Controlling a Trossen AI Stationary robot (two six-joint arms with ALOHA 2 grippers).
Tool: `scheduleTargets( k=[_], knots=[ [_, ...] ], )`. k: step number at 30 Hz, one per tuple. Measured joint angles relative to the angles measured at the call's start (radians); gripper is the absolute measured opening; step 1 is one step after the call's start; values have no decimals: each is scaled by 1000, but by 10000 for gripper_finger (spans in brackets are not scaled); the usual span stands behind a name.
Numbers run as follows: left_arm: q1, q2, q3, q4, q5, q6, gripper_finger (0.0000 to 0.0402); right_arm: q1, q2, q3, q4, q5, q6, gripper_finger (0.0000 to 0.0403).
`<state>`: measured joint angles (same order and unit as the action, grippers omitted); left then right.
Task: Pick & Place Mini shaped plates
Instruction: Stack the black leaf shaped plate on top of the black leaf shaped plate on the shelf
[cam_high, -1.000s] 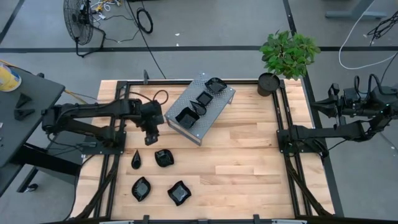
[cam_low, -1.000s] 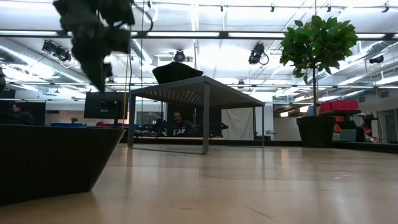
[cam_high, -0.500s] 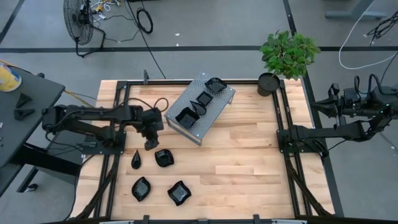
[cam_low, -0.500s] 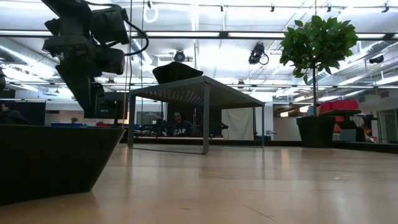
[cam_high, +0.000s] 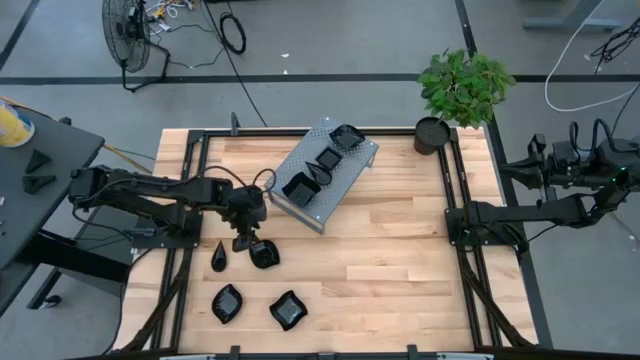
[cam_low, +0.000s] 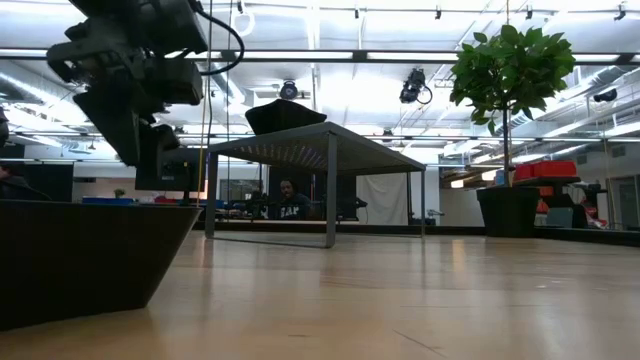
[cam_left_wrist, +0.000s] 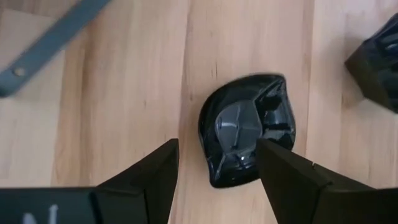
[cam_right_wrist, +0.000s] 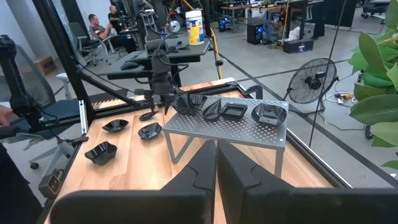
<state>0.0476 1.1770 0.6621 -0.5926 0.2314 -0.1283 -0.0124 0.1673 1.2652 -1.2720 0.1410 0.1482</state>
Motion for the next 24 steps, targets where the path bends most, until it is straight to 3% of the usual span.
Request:
scheduleTargets(
  k=[24],
  knots=[
    [-60,220,0,43,-52,-70,216,0,0,0,0,0,0,20]
  ],
)
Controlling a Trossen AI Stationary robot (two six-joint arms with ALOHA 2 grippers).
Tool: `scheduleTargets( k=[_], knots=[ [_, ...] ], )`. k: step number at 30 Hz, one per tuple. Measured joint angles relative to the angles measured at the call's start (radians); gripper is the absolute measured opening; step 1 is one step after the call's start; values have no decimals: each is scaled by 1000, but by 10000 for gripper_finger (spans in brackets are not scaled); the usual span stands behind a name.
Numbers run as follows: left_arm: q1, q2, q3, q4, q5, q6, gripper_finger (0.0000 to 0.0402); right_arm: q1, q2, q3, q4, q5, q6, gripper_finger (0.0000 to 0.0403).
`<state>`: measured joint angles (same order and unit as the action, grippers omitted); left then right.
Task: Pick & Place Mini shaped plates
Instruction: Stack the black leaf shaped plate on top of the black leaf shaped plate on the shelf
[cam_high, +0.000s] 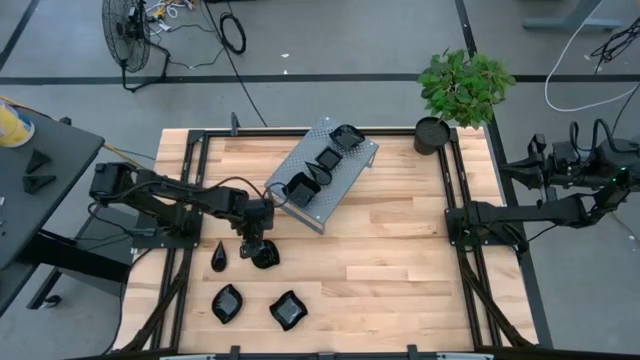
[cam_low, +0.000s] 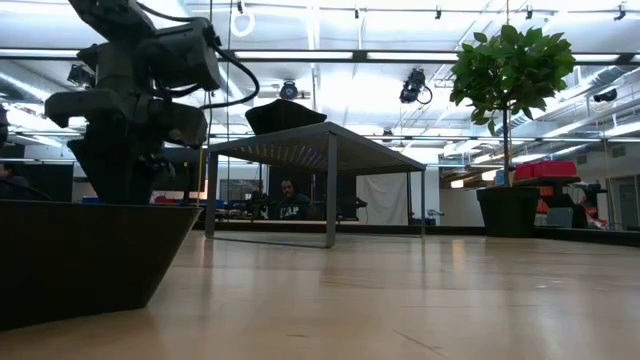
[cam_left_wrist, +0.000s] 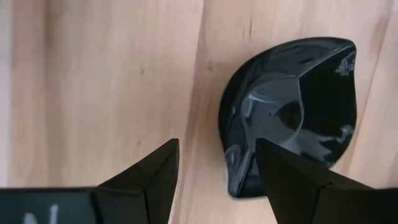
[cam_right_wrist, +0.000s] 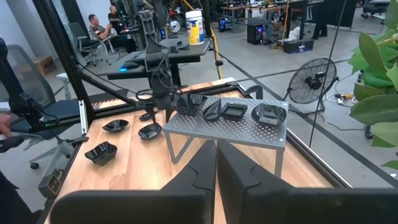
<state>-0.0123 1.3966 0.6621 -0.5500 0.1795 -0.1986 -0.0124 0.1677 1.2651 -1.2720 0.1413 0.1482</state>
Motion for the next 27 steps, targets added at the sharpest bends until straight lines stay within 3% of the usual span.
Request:
scheduleTargets(
  k=[11,27],
  knots=[
    [-64,77,0,51,-30,-16,207,0,0,0,0,0,0,20],
    [-71,76,0,54,-26,-22,94,0,0,0,0,0,0,20]
  ],
)
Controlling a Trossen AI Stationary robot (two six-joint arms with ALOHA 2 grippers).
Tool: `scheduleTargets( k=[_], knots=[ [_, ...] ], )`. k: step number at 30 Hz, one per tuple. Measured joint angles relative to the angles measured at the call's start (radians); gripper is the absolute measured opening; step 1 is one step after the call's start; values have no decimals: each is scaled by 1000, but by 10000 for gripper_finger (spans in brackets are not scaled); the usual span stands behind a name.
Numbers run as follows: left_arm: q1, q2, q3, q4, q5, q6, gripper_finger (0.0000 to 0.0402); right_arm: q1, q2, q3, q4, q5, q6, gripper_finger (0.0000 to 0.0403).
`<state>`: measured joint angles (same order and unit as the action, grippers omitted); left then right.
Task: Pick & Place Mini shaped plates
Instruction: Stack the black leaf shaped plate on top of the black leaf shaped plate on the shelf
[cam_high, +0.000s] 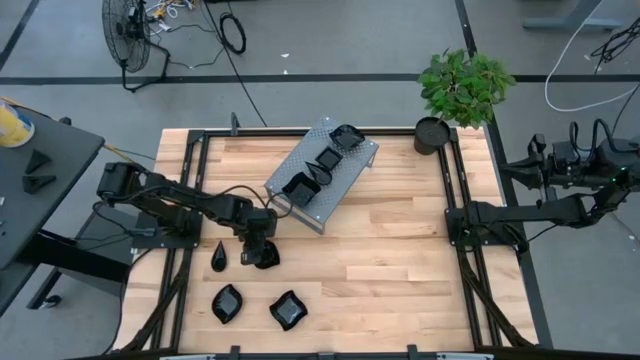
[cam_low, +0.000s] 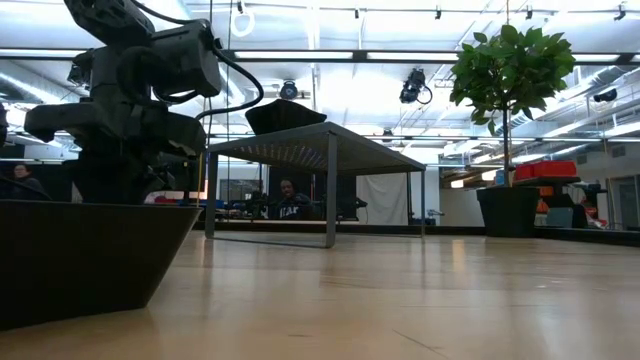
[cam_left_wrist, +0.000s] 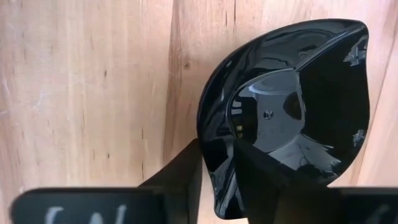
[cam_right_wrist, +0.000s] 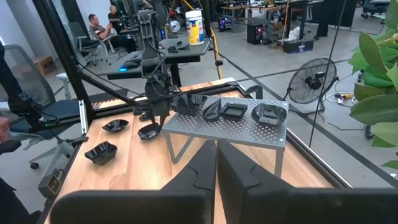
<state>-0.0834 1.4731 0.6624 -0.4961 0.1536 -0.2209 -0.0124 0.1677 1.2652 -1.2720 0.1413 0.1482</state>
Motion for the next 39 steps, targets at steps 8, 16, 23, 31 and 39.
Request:
scheduleTargets(
  k=[8,16,23,31,39],
  knots=[
    [1,0,0,0,28,-4,46,0,0,0,0,0,0,20],
    [1,-1,0,1,39,-6,17,0,0,0,0,0,0,20],
    [2,-1,0,1,40,-24,15,0,0,0,0,0,0,20],
    [2,-17,18,-36,80,-30,14,0,0,0,0,0,0,20],
    [34,-59,76,-87,73,-27,13,0,0,0,0,0,0,20]
  ],
)
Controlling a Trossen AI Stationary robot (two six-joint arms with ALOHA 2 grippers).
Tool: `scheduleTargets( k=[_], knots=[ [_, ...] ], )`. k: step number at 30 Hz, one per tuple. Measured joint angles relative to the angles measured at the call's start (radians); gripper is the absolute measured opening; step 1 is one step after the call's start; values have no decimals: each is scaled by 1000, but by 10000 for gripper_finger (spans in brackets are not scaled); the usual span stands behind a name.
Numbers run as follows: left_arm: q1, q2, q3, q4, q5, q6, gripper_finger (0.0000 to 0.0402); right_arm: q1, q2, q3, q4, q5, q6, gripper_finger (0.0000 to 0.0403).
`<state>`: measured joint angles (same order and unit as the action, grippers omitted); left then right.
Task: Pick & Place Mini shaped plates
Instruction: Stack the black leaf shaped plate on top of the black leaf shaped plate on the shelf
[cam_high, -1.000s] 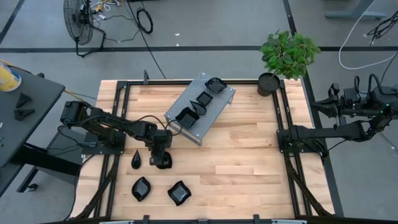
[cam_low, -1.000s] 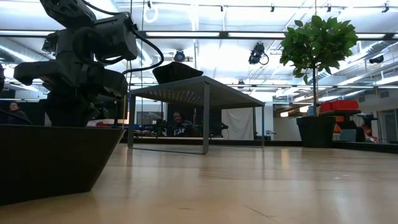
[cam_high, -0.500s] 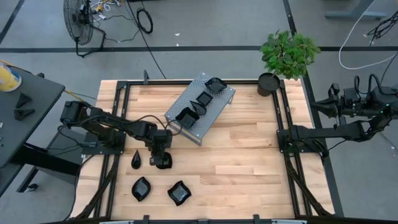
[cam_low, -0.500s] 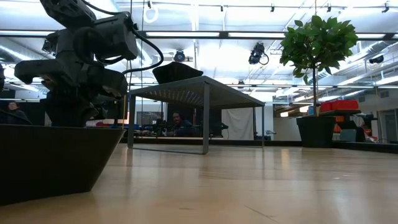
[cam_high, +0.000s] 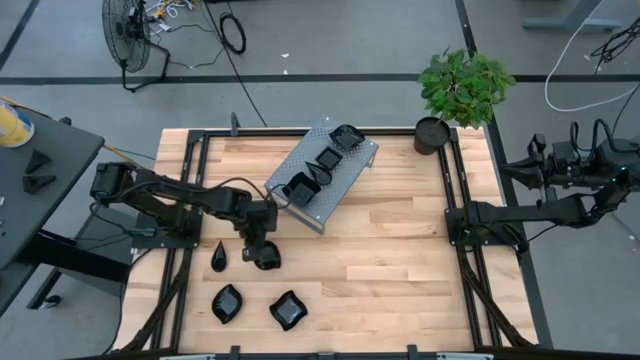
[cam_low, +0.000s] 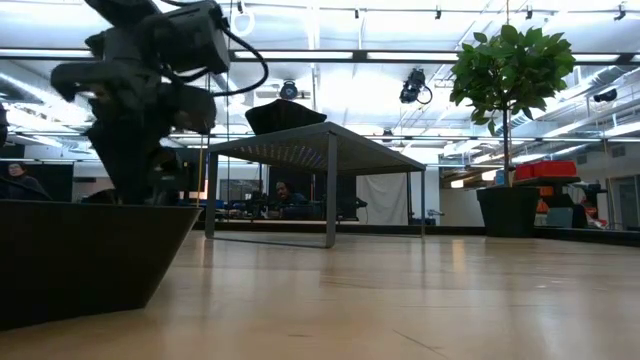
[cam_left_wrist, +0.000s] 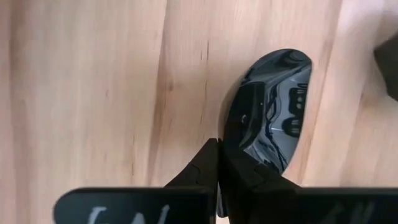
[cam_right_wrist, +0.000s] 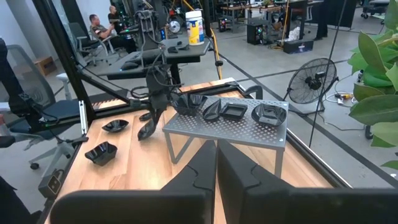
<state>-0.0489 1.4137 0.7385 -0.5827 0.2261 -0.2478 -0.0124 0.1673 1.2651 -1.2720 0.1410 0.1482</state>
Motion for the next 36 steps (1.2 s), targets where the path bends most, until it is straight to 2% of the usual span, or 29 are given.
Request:
scheduleTargets(
  k=[11,23,30,36],
  knots=[
    [41,-3,129,-170,4,82,13,0,0,0,0,0,0,20],
    [117,-3,452,-423,0,138,8,0,0,0,0,0,0,20],
    [212,-4,666,-396,-64,198,6,0,0,0,0,0,0,20],
    [342,-4,756,-245,-112,260,10,0,0,0,0,0,0,20]
  ],
)
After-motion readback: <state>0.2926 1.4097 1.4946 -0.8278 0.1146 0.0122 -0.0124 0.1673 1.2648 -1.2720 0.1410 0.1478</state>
